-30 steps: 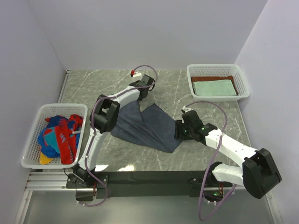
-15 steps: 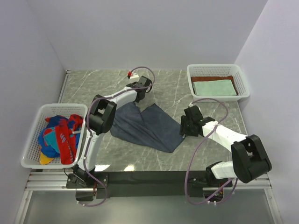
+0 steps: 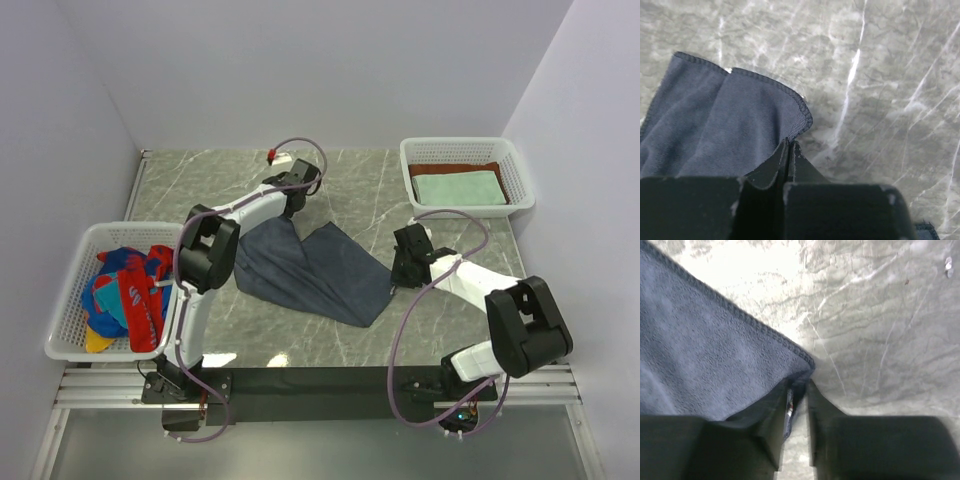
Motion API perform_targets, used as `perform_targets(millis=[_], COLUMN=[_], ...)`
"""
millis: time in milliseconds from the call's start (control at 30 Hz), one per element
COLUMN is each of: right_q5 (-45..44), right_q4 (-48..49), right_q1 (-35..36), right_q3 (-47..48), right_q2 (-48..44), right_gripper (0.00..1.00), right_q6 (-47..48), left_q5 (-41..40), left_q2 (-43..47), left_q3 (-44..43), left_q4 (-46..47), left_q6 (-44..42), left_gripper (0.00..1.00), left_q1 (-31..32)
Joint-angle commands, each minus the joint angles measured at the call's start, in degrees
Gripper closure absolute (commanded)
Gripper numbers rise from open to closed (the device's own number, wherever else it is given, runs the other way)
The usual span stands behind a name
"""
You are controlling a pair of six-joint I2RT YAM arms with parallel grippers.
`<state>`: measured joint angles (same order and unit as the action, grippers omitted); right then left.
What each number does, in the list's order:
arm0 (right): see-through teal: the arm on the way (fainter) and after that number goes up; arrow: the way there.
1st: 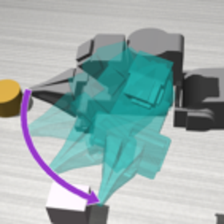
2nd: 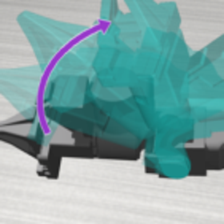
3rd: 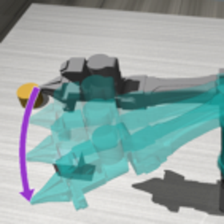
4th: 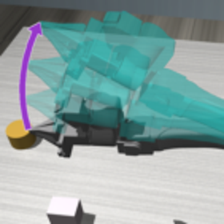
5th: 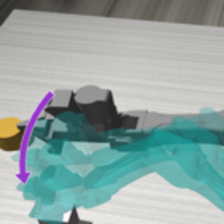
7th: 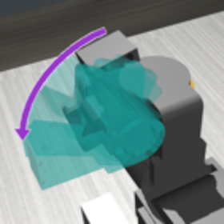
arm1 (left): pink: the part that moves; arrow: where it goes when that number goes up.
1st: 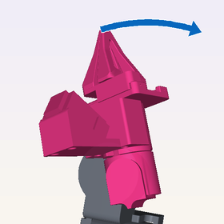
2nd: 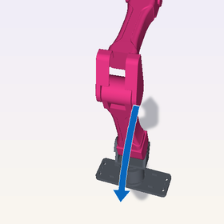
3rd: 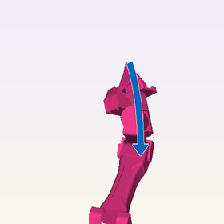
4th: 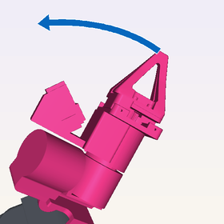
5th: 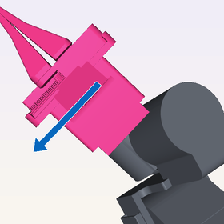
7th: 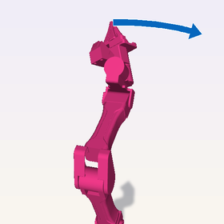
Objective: Fold and stack the towels
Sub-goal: Flatten out the crumpled towel
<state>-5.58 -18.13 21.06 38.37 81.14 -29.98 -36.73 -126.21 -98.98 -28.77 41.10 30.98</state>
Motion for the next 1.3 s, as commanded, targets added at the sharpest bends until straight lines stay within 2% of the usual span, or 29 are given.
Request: perform_targets(millis=[0,100,333,500,667,900,1067,1267], right_q5=[-2.15,-5.13,-10.84,-12.78,-11.38,-6.37,-3.91,-2.06], right_q4=[1.17,-1.98,-11.83,-16.93,-17.99,-16.94,-16.76,-13.78], right_q1=[-0.32,-0.67,-2.86,-6.98,-12.17,-20.79,-27.9,-29.59], right_q3=[1.53,4.42,14.53,22.17,27.01,33.7,36.68,33.45], right_q2=[0.16,-3.35,-14.68,-19.17,-20.76,-19.18,-17.07,-21.2], right_gripper=[0.86,1.0,1.0,1.0,1.0,1.0,1.0,1.0], right_q6=[-1.23,-0.52,2.02,4.31,6.16,5.89,5.54,5.37], left_q5=[0.26,0.17,1.48,5.09,9.91,19.84,30.91,41.8], left_q2=[5.0,7.28,16.25,20.39,20.04,11.09,7.83,7.38], left_q3=[0.02,-1.21,-6.21,-11.4,-18.17,-31.35,-32.07,-26.45], left_q4=[0.12,-1.19,-2.08,-1.98,-0.85,0.03,8.18,17.6], left_q6=[-1.37,-2.25,-4.89,-6.91,-7.53,-6.04,-1.21,-0.14], left_gripper=[0.99,0.99,0.99,0.99,1.0,1.0,1.0,1.0], left_q1=[-1.45,-3.03,-7.86,-12.78,-16.65,-19.03,-21.05,-21.84])
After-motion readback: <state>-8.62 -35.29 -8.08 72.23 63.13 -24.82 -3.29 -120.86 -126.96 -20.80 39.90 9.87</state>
